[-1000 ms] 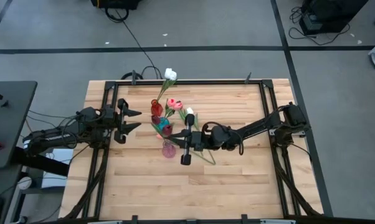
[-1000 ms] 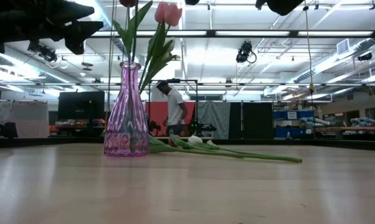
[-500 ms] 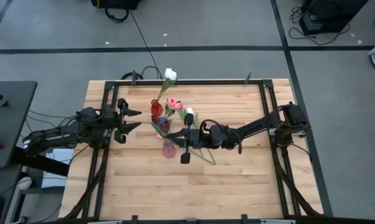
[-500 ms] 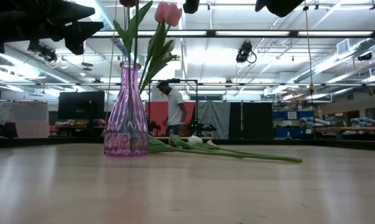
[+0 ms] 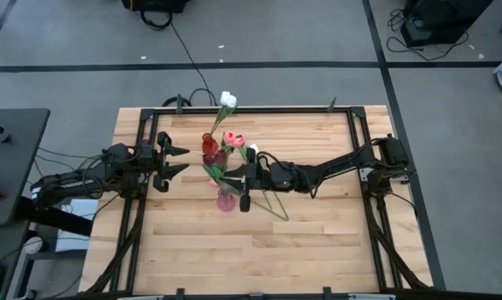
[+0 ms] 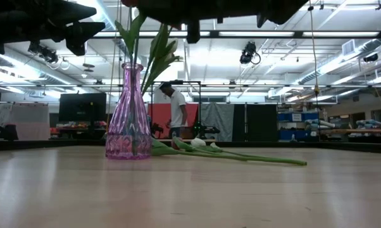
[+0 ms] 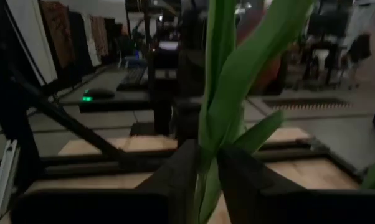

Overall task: Sort flowers into vase by color
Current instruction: Put the right red flower into the purple vase, then put the white flower into the red vase

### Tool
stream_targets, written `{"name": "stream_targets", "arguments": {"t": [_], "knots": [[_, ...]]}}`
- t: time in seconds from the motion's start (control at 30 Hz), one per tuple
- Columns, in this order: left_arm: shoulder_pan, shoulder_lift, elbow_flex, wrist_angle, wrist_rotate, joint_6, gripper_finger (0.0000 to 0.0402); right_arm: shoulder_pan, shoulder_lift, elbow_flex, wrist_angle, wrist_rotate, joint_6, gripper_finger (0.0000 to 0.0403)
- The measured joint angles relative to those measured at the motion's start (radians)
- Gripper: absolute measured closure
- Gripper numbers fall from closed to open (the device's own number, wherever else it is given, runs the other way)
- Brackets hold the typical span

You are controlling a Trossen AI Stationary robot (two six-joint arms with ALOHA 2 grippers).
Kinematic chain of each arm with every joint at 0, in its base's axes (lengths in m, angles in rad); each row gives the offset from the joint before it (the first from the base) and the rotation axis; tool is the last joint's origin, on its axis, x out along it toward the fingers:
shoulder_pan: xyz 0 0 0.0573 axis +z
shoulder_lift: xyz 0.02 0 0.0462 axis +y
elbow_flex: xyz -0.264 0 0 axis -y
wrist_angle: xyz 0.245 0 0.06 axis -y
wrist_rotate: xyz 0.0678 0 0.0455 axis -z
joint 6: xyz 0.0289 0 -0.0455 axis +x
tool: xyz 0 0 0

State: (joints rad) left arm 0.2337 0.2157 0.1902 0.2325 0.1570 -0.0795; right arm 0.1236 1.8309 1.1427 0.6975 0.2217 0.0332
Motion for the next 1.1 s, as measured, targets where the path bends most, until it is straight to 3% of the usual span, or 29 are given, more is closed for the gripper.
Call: {"name": "stream_targets", "arguments": {"t": [0.37,0.57,0.77,1.1], "knots": [[0.0,0.0,0.0,0.0,-0.007,0.0,0.0172,-0.023,-0.004,0.0,-0.151,-0.014,0.097,0.0206],[0.0,0.0,0.0,-0.002,-0.01,0.0,0.0172,-0.019,-0.088,0.0,-0.328,-0.017,0.11,0.0154],[0.0,0.0,0.0,-0.002,-0.029,0.02,0.0172,-0.019,-0.171,0.0,-0.563,0.001,0.191,0.0139],[0.0,0.0,0.0,-0.023,-0.033,0.027,0.0172,-0.023,-0.216,0.0,-0.953,0.156,0.41,0.0157]]}}
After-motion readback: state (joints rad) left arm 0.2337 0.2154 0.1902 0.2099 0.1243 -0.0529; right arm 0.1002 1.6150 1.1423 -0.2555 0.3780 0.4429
